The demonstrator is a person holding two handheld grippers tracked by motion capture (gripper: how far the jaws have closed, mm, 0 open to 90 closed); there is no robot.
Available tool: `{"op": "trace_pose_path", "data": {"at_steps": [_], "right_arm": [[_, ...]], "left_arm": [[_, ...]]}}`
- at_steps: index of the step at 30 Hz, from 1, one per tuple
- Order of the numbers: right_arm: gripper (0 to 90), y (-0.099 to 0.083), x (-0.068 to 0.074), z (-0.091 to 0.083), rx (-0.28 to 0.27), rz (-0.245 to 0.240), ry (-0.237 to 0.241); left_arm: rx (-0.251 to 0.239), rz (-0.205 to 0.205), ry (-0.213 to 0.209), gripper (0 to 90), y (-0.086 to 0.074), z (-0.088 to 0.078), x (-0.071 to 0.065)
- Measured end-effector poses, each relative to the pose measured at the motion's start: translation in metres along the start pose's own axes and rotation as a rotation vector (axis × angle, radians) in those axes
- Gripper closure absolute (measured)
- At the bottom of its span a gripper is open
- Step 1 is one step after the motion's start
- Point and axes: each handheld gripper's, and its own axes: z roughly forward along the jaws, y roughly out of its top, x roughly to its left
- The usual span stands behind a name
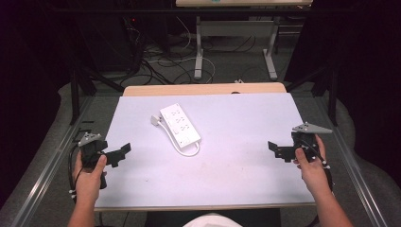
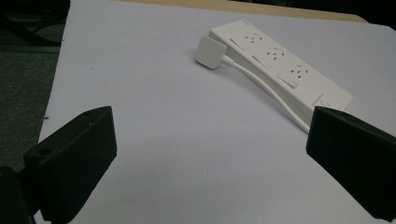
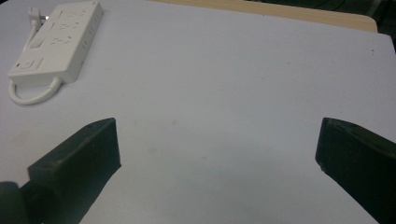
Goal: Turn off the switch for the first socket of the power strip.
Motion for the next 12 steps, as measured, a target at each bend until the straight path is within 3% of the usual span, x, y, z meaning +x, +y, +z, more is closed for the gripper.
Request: {"op": "trace_pose_path", "data": {"at_steps": [12], "right_arm": [[0.0, -0.0004, -0.0036, -0.0005, 0.0, 0.007, -0.006]], "left_arm": [[-0.018, -0.007, -0.002, 1.6, 0.0005, 0.0011, -0.0005]]}}
